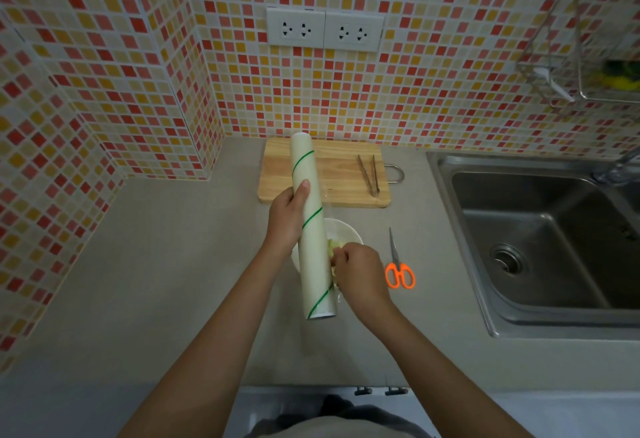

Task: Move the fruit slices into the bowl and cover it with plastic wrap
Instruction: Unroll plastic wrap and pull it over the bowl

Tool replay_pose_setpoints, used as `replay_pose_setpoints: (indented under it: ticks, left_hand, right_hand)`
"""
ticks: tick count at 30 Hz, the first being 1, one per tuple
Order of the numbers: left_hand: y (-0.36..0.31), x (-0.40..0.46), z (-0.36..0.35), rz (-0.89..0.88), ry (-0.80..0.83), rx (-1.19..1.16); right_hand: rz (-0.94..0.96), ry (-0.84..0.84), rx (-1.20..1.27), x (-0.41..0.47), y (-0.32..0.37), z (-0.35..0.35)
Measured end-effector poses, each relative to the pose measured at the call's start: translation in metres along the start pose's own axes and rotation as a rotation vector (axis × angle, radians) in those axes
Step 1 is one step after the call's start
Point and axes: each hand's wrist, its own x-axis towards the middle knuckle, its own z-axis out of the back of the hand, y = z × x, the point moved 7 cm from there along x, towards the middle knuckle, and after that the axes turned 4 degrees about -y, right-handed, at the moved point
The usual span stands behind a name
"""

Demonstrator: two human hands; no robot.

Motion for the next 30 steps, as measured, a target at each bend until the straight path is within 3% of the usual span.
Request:
replay_pose_setpoints:
  ticks: [7, 11, 17, 23, 30]
  left_hand:
    - [0.005, -0.002, -0.002, 0.027, 0.033, -0.058]
    - [0.002, -0.004, -0.003, 0.013, -0.002, 0.047]
    - [-0.001, -0.014, -0.013, 0.057, 0.081, 0.091]
    - [0.002, -0.015, -0.003, 0.051, -0.086, 0.091]
    - [0.005, -0.018, -0.009, 0.031, -0.056, 0.127]
  right_hand:
    - [-0.320, 0.084, 0.553, -0.007, -0.017, -0.016]
    - [-0.298, 0.009, 0.549, -0.010, -0.016, -0.019]
    - [-0.136, -0.116, 0.420, -0.005, -0.009, -0.002]
    - [-0.216, -0.122, 0.587, -0.010, -0.012, -0.010]
    - [-0.229, -0.174, 0.691, -0.008, -0.013, -0.004]
